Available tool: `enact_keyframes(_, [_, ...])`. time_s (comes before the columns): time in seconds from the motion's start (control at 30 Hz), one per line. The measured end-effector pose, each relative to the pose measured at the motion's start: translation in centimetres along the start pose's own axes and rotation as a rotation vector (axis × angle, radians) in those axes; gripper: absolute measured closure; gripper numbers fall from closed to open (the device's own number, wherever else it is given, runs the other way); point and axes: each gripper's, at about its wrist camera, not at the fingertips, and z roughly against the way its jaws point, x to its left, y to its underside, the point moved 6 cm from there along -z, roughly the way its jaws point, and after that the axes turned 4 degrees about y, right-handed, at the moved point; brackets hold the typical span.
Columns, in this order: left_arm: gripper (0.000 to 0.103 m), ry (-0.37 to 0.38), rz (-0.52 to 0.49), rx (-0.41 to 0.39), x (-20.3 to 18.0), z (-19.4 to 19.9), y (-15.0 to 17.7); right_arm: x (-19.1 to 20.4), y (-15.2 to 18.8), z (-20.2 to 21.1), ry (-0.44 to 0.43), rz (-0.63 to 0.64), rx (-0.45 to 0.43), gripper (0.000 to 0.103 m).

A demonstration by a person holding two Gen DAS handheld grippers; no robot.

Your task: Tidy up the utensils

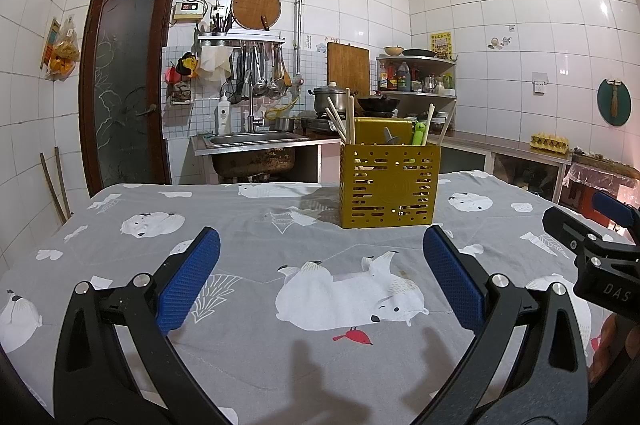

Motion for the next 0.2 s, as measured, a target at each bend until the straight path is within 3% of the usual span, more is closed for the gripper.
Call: enact_keyframes(0.2, [0.005,-0.001,0.001,0.001,-0.01,0.03,-0.04,0.04,0.01,0.00,0.001,0.000,0.000,0.004])
